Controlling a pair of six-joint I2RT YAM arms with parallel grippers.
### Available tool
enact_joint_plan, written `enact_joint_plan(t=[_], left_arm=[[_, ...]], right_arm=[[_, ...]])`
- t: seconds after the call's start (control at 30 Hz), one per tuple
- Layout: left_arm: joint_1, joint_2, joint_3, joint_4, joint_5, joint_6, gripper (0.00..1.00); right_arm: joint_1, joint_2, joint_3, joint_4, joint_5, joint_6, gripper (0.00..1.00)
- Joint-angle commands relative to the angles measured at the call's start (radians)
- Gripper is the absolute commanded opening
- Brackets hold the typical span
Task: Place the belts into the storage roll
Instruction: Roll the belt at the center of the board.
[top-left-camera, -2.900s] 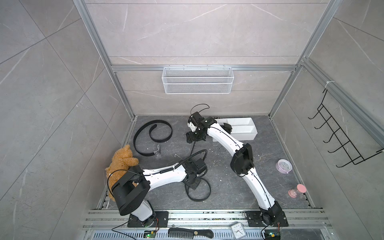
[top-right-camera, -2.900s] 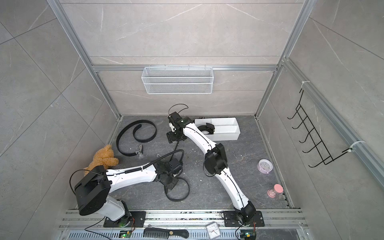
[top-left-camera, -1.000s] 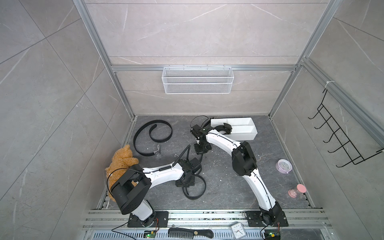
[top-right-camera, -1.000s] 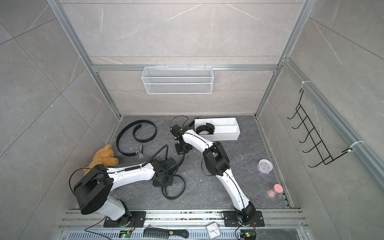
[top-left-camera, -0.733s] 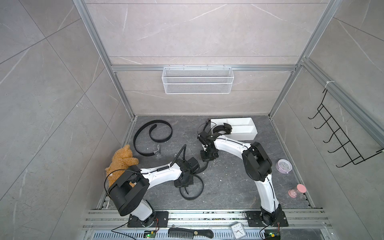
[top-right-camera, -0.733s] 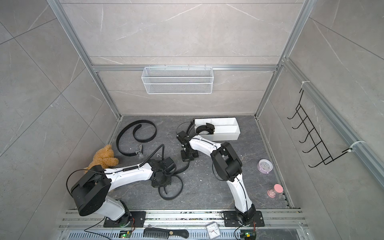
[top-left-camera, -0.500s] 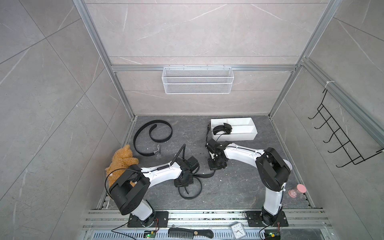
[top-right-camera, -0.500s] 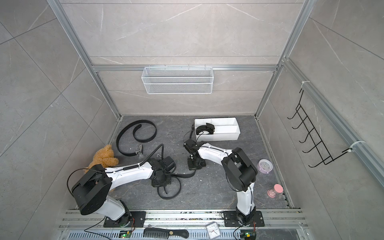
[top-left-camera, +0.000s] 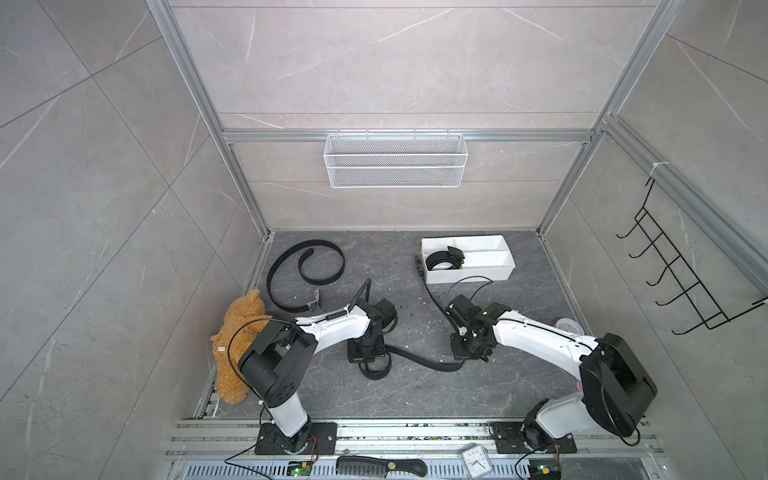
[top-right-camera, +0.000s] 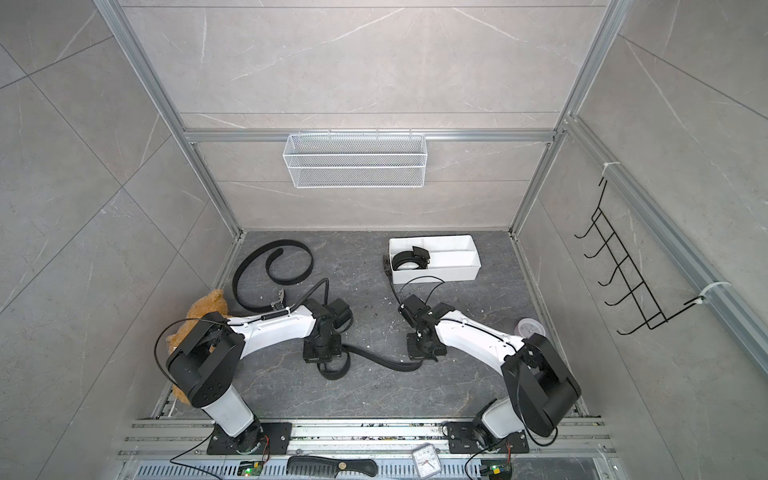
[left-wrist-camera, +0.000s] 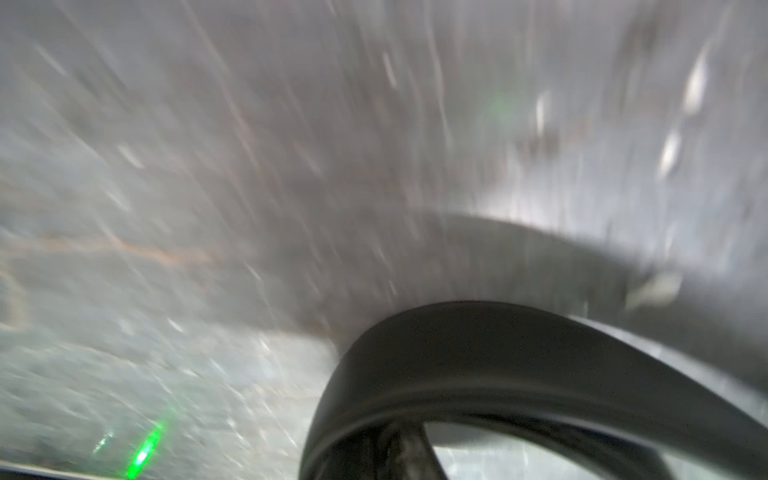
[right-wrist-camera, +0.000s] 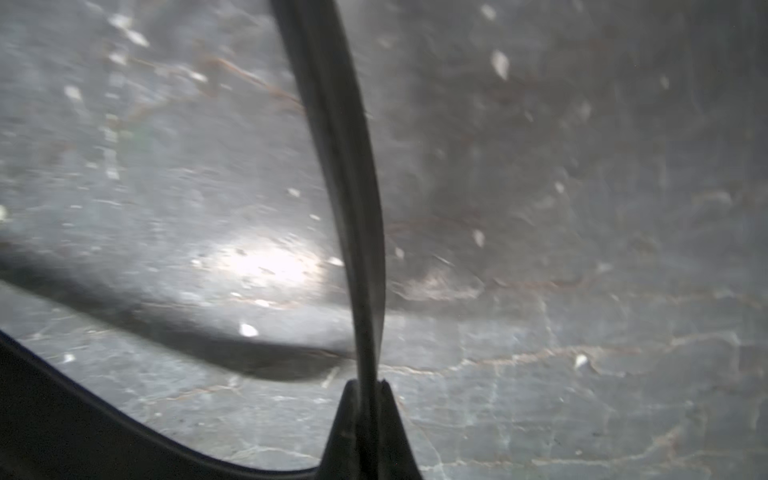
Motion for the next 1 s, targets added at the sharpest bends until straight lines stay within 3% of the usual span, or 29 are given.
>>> enact_joint_plan(t=[0.0,0.2,0.37,0.57,0.77,0.87,0.97], left_arm=[[0.049,0.085,0.100,0.028,-0.177,0.057,0.00],[-0.016,0.197,0.172,0.036,-0.196,0.028,0.00],[-0.025,0.227,0.156,0.061,-0.192,-0.012,0.00],[-0.026,0.286,0.211,0.119,-0.155,0.011,0.00],[-0.023,0.317,0.256,0.198,-0.122,0.040,0.00],[-0.019,0.325,0.266,0.223,-0.136,0.054,0.00],[-0.015,0.355,0.287,0.214,-0.152,0.069,0.00]], right_arm=[[-0.003,-0.048,-0.048,-0.011,0.007,0.046,0.00],[0.024,-0.154,-0.198,0.114,-0.096,0.232,0.00],[0.185,-0.203,-0.310,0.240,-0.130,0.451,0.00],[0.362,-0.071,-0.277,0.387,-0.163,0.566,0.00],[0.440,0.089,-0.185,0.540,-0.221,0.585,0.00],[0.456,0.162,-0.122,0.573,-0.226,0.580,0.07],[0.456,0.199,-0.038,0.503,-0.207,0.547,0.25]])
